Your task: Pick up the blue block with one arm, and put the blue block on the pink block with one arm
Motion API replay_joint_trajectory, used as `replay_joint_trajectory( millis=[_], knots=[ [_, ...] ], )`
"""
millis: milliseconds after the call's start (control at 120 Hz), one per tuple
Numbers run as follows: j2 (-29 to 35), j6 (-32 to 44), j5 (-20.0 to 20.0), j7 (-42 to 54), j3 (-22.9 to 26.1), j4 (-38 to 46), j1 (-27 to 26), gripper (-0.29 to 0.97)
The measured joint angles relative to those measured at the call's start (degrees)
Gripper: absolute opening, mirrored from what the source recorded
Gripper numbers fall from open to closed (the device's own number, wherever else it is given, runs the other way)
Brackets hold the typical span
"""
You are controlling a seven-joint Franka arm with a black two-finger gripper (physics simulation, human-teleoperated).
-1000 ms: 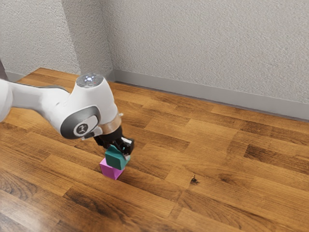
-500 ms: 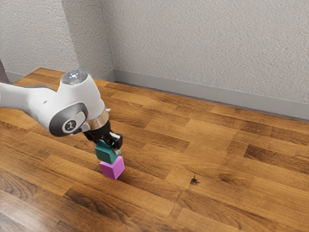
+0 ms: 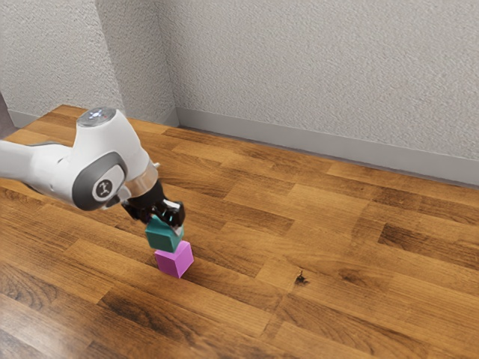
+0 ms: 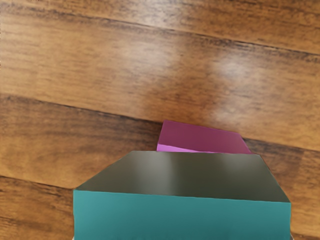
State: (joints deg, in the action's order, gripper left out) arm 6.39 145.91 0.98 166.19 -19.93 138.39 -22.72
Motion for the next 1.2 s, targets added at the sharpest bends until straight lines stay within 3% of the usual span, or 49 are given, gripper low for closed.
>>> replay_joint_trajectory(
  millis=[375, 475, 1200],
  knots=[
    [2.1, -4.3, -2.7, 0.0, 0.0, 0.0, 0.0, 0.09],
    [2.3, -5.1, -5.3, 0.0, -1.1, -0.1, -0.1, 0.09],
    [0.3, -11.9, -11.6, 0.0, -0.5, -3.6, 0.0, 0.11]
  ],
)
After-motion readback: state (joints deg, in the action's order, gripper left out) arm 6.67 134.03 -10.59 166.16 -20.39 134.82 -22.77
